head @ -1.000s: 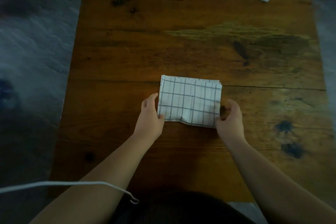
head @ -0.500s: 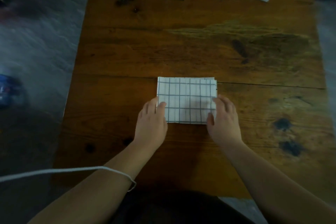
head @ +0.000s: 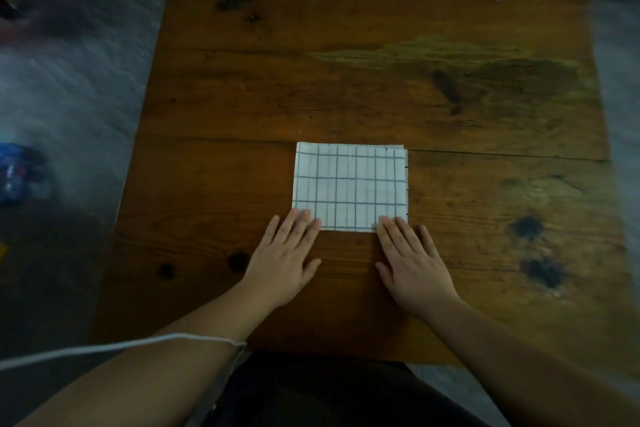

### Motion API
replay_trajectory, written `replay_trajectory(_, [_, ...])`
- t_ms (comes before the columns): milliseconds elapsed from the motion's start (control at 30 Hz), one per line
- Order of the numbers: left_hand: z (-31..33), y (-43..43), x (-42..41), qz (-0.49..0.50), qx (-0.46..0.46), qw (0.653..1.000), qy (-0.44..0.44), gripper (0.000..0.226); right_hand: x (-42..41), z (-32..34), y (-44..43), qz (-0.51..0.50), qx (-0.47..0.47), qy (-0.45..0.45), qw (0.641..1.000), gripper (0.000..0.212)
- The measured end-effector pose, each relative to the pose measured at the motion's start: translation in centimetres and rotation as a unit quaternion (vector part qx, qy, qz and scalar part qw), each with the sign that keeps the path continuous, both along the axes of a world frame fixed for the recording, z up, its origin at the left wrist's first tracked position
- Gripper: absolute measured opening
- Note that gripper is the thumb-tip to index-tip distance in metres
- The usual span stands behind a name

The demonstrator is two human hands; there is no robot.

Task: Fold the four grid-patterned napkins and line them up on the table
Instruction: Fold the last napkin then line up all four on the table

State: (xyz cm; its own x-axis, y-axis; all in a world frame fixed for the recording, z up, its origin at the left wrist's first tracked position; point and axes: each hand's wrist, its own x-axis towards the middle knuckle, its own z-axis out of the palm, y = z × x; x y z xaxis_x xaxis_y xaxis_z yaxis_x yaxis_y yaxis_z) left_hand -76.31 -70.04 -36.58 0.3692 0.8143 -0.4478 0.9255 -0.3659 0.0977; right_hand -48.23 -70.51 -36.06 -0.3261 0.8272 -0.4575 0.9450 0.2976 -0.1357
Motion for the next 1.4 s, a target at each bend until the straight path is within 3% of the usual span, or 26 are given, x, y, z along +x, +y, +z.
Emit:
replay_trajectory(133, [0.6, -0.8, -0.6, 0.017, -0.004, 1.0, 0.005, 0.073, 0.6, 0.8, -0.5, -0.037, -0.014, -0.011, 0.999, 0.072])
replay_trajectory(367, [0.9, -0.3, 5.2, 0.005, 0.02, 0.999, -0.036, 0.071, -5.1, 1.2, -0.3, -0.005, -0.015, 0.054, 0.998, 0.064])
replay_trajectory(700, [0.6, -1.2, -0.8, 0.018, -0.013, 1.0, -0.003, 0.068, 1.7, 1.0, -1.7, -0.05, -0.028, -0.004, 0.998, 0.07])
replay_trajectory(833, [1.7, -0.8, 1.2, 0.035, -0.005, 0.999, -0.039, 0.069, -0.7, 2.1, -1.0, -0.084, -0.018, 0.037, 0.996, 0.07])
replay_trajectory(967, [1.5, -0.2, 4.5, 0.015, 0.003, 0.999, -0.052, 0.068, -3.9, 1.8, 0.2, -0.022, -0.02, 0.083, 0.996, 0.071])
replay_trajectory(1100, [0.5, 0.1, 4.2, 0.02, -0.001, 0.999, -0.042, 0.067, -3.3, 0.8, 0.5, -0.006, -0.021, 0.065, 0.998, 0.068])
replay_trajectory(1400, [0.5, 0.2, -0.4, 0.026, 0.001, 0.997, -0.068, 0.062, 0.9, 2.0, 0.9, -0.074, -0.014, 0.058, 0.995, 0.056])
